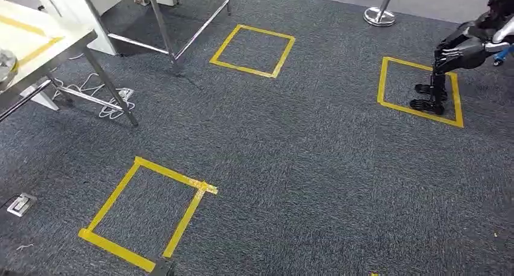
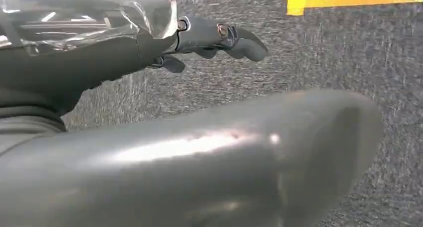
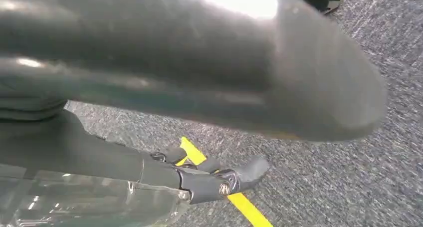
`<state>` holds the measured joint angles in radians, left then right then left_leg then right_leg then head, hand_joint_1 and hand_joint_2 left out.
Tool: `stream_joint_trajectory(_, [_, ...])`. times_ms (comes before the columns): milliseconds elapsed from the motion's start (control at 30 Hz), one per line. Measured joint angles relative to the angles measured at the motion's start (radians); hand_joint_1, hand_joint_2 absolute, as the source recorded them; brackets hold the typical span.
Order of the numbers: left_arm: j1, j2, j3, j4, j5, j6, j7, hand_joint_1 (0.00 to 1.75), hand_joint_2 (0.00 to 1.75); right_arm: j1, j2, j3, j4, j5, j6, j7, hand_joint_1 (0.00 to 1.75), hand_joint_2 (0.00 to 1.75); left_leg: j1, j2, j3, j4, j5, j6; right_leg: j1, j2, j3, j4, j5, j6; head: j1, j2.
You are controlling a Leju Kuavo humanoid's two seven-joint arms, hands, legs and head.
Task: Take the parts from the cabinet and place them on the table.
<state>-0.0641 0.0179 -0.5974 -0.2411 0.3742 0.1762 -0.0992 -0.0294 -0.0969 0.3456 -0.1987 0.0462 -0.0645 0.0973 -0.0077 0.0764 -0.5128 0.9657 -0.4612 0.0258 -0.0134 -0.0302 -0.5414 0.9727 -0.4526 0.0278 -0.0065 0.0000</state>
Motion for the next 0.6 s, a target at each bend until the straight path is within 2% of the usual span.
stream_joint_trajectory(33, [-0.001, 0.000, 0.000, 0.000, 0.000, 0.000, 0.000, 0.00, 0.00, 0.001, 0.000, 0.000, 0.000, 0.000, 0.000, 0.000, 0.00, 0.00, 0.001, 0.006, 0.000, 0.002, -0.001, -0.006, -0.001, 0.007, -0.001, -0.003, 0.004, -0.008, 0.001, 0.000])
stream_joint_trajectory(67, [-0.001, 0.000, 0.000, 0.000, 0.000, 0.000, 0.000, 0.00, 0.00, 0.001, 0.000, 0.001, 0.000, 0.000, 0.000, 0.000, 0.00, 0.00, 0.008, -0.012, -0.005, 0.012, -0.012, -0.014, -0.013, 0.014, 0.001, -0.007, 0.009, -0.017, 0.001, 0.000])
stream_joint_trajectory(100, [-0.001, 0.001, 0.000, 0.000, 0.004, 0.002, 0.000, 0.00, 0.00, 0.000, 0.000, 0.002, 0.000, 0.000, 0.000, -0.001, 0.00, 0.00, 0.011, -0.048, -0.021, 0.051, -0.047, -0.019, -0.011, 0.022, 0.000, -0.006, 0.010, -0.020, -0.003, 0.000])
stream_joint_trajectory(133, [0.000, 0.001, 0.000, 0.000, 0.006, 0.004, 0.000, 0.00, 0.00, -0.002, 0.000, 0.003, 0.000, 0.000, 0.000, -0.002, 0.00, 0.00, 0.012, -0.064, -0.049, 0.120, -0.090, -0.022, -0.010, 0.027, -0.002, -0.006, 0.012, -0.027, -0.002, 0.000])
stream_joint_trajectory(167, [0.001, 0.001, 0.000, 0.000, 0.008, 0.005, 0.000, 0.00, 0.00, -0.003, 0.000, 0.004, 0.000, 0.000, 0.000, -0.002, 0.00, 0.00, 0.013, -0.070, -0.088, 0.207, -0.133, -0.025, -0.007, 0.034, -0.004, -0.006, 0.013, -0.028, -0.002, 0.000])
stream_joint_trajectory(200, [0.001, 0.000, 0.000, 0.000, 0.009, 0.006, 0.003, 0.00, 0.00, -0.003, 0.000, 0.005, 0.000, 0.001, 0.000, -0.002, 0.00, 0.00, 0.014, -0.072, -0.125, 0.287, -0.163, -0.026, -0.004, 0.042, -0.006, -0.005, 0.014, -0.031, -0.003, 0.000])
stream_joint_trajectory(233, [0.002, 0.000, 0.000, 0.000, 0.013, 0.008, 0.004, 0.00, 0.00, -0.002, 0.000, 0.005, 0.000, 0.002, 0.000, -0.002, 0.00, 0.00, 0.014, -0.073, -0.150, 0.337, -0.173, -0.026, -0.002, 0.050, -0.008, -0.005, 0.015, -0.031, -0.002, 0.000])
stream_joint_trajectory(267, [0.003, 0.000, 0.000, 0.000, 0.013, 0.010, 0.004, 0.00, 0.00, 0.000, 0.000, 0.006, 0.000, 0.002, 0.000, -0.003, 0.00, 0.00, 0.015, -0.073, -0.148, 0.332, -0.155, -0.024, -0.001, 0.060, -0.008, -0.004, 0.015, -0.031, -0.002, 0.000])
stream_joint_trajectory(300, [0.003, 0.000, 0.000, 0.000, 0.013, 0.010, 0.005, 0.00, 0.00, 0.000, 0.000, 0.006, 0.000, 0.001, 0.000, -0.004, 0.00, 0.00, 0.015, -0.075, -0.123, 0.279, -0.115, -0.021, 0.000, 0.070, -0.008, -0.001, 0.015, -0.030, -0.002, 0.000])
stream_joint_trajectory(333, [0.003, 0.000, 0.000, 0.000, 0.013, 0.010, 0.004, 0.00, 0.00, -0.001, 0.000, 0.006, 0.000, -0.002, 0.000, -0.006, 0.00, 0.00, 0.015, -0.080, -0.080, 0.189, -0.065, -0.016, 0.000, 0.081, -0.007, 0.001, 0.015, -0.030, -0.003, 0.000])
stream_joint_trajectory(367, [0.003, 0.000, 0.000, 0.000, 0.013, 0.010, 0.004, 0.00, 0.00, -0.002, 0.000, 0.006, 0.000, -0.005, 0.000, -0.008, 0.00, 0.00, 0.015, -0.099, -0.034, 0.095, -0.019, -0.009, 0.000, 0.091, -0.005, 0.002, 0.015, -0.030, -0.003, 0.000])
stream_joint_trajectory(400, [0.003, 0.002, 0.000, 0.000, 0.013, 0.010, 0.004, 0.00, 0.00, -0.002, 0.003, 0.006, -0.001, -0.008, 0.000, -0.010, 0.00, 0.00, 0.015, -0.135, -0.003, 0.036, -0.013, 0.001, -0.001, 0.098, -0.005, 0.001, 0.016, -0.028, -0.002, 0.000])
stream_joint_trajectory(433, [0.003, 0.003, -0.002, 0.000, 0.013, 0.010, 0.004, 0.00, 0.00, -0.003, 0.003, 0.006, -0.001, -0.012, -0.002, -0.012, 0.00, 0.00, 0.014, -0.133, -0.001, 0.022, -0.013, 0.003, 0.008, 0.104, -0.012, 0.006, 0.019, -0.022, 0.000, 0.000])
stream_joint_trajectory(467, [0.002, 0.002, -0.004, 0.000, 0.013, 0.010, 0.004, 0.00, 0.00, -0.002, 0.002, 0.006, -0.001, -0.015, -0.003, -0.014, 0.00, 0.00, 0.011, -0.126, -0.002, 0.021, -0.016, 0.003, 0.004, 0.110, -0.019, 0.006, 0.023, -0.017, -0.005, 0.000])
stream_joint_trajectory(500, [0.002, 0.002, -0.006, 0.000, 0.013, 0.010, 0.004, 0.00, 0.00, 0.002, 0.002, 0.006, -0.001, -0.016, -0.003, -0.016, 0.00, 0.00, 0.009, -0.122, -0.004, 0.021, -0.016, 0.004, 0.000, 0.116, -0.022, 0.003, 0.026, -0.011, -0.002, 0.000])
stream_joint_trajectory(533, [0.001, 0.002, -0.007, 0.000, 0.013, 0.010, 0.004, 0.00, 0.00, 0.005, 0.002, 0.006, -0.001, -0.017, -0.005, -0.019, 0.00, 0.00, 0.008, -0.115, -0.005, 0.017, -0.012, 0.009, -0.001, 0.122, -0.024, -0.001, 0.031, -0.004, -0.003, 0.000])
stream_joint_trajectory(567, [0.001, 0.001, -0.008, 0.000, 0.013, 0.009, 0.004, 0.00, 0.00, 0.006, 0.001, 0.006, -0.001, -0.020, -0.007, -0.020, 0.00, 0.00, 0.018, -0.104, -0.001, -0.003, 0.001, 0.018, 0.003, 0.118, -0.029, 0.005, 0.029, -0.002, -0.001, 0.000])
stream_joint_trajectory(600, [0.000, 0.001, -0.009, -0.001, 0.013, 0.008, 0.003, 0.00, 0.00, 0.007, 0.002, 0.006, -0.001, -0.022, -0.008, -0.023, 0.00, 0.00, 0.017, -0.095, 0.001, -0.009, 0.006, 0.021, 0.004, 0.079, -0.047, 0.030, 0.012, -0.005, -0.001, 0.000])
